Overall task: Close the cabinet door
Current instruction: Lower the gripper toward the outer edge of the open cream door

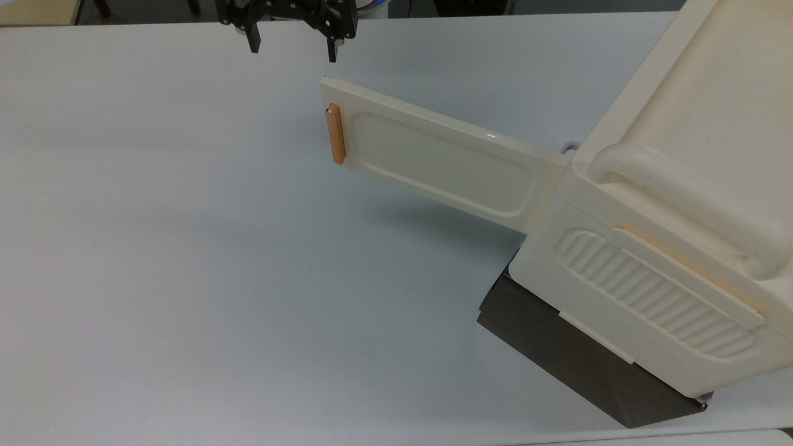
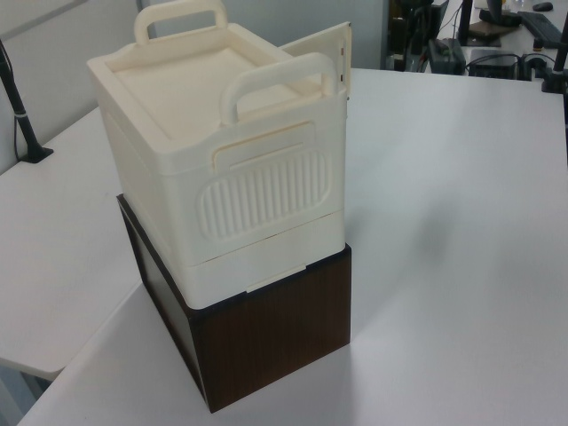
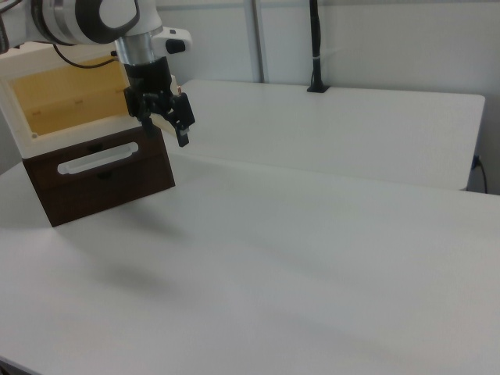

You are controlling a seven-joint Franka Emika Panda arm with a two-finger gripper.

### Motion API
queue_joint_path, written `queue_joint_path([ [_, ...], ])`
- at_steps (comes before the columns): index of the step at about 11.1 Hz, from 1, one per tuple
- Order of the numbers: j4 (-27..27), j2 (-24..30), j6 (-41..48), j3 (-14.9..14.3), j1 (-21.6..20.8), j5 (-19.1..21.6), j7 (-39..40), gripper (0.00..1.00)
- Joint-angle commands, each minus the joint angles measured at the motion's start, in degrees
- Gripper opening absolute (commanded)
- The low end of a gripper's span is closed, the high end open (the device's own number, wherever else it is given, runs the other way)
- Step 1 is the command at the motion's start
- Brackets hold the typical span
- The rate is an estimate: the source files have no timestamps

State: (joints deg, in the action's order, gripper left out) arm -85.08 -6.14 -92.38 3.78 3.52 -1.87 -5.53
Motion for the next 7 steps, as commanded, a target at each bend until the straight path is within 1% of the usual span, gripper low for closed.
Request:
queue_joint_path([
  [1, -1.58, 1.83, 1.15, -0.44, 0.09, 0.46, 1.47, 1.0],
  [6, -1.58, 1.83, 1.42, -0.44, 0.44, 0.46, 2.54, 1.0],
  [7, -1.58, 1.83, 1.42, -0.44, 0.44, 0.46, 2.54, 0.99],
])
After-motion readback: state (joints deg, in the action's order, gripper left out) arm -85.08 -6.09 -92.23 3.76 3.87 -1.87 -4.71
